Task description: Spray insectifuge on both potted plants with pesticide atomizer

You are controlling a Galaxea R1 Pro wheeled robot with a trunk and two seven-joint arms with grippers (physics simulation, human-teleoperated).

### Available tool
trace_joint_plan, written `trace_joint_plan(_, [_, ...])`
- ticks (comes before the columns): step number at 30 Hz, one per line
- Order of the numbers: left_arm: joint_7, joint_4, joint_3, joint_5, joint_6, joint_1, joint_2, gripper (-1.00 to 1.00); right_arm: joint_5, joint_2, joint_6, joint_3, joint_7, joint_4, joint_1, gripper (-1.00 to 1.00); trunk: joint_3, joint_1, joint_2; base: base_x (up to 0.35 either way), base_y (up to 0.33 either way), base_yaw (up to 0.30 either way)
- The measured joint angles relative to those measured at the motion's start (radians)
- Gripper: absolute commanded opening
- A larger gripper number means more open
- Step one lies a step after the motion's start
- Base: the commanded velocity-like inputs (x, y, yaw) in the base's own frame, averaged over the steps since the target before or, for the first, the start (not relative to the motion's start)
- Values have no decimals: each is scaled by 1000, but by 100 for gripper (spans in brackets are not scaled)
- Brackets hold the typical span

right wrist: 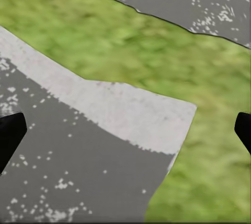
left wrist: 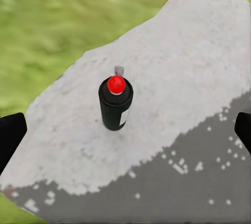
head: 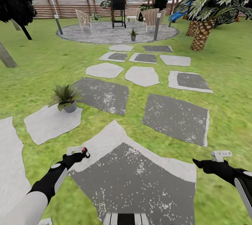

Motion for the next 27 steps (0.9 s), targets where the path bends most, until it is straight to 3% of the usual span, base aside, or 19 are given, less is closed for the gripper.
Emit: trace_joint_plan(27, [0,-20,-7,-2,-68,-4,5,100,0,0,0,-2,0,0,0,100,-136,12,-6,0,0,0])
